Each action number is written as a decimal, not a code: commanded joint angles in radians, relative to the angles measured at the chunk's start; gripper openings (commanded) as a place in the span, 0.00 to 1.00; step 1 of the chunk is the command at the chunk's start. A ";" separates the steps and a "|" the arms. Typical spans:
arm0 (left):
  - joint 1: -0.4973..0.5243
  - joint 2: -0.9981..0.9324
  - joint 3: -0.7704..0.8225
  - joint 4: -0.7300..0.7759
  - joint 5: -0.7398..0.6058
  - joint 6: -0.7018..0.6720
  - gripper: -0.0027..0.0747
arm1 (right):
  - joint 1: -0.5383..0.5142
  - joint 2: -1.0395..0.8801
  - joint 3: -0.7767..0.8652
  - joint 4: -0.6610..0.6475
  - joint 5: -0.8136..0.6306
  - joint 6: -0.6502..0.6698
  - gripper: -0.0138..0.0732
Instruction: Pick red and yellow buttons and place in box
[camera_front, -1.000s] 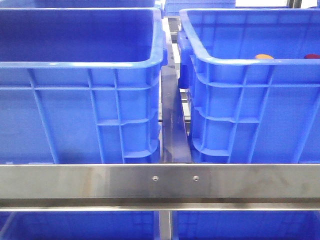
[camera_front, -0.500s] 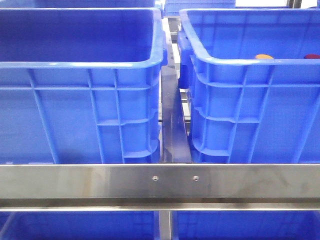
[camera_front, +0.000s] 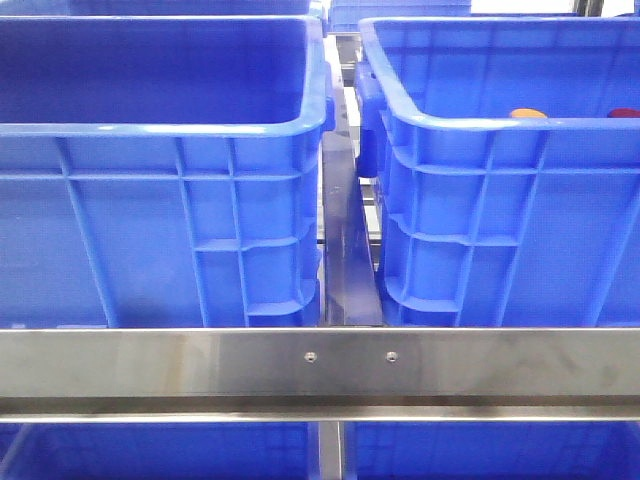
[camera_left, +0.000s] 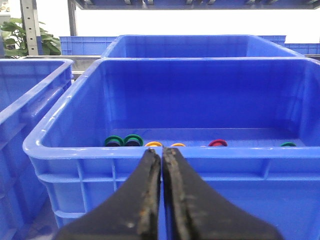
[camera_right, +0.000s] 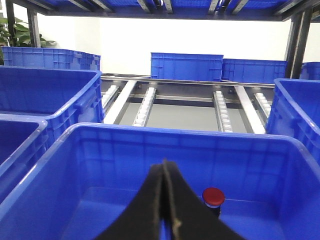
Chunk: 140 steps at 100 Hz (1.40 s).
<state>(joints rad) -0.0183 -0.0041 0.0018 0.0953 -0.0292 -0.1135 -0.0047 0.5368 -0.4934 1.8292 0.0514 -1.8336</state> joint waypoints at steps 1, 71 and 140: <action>0.002 -0.034 0.042 -0.009 -0.085 -0.010 0.01 | -0.004 0.004 -0.028 0.084 0.031 -0.009 0.08; 0.002 -0.034 0.042 -0.009 -0.085 -0.010 0.01 | -0.004 -0.001 -0.028 0.023 0.040 0.047 0.08; 0.002 -0.034 0.042 -0.009 -0.085 -0.010 0.01 | -0.004 -0.144 -0.026 -1.837 0.080 1.929 0.08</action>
<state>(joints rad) -0.0183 -0.0041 0.0018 0.0953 -0.0292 -0.1135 -0.0047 0.4072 -0.4934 0.1239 0.1995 -0.0364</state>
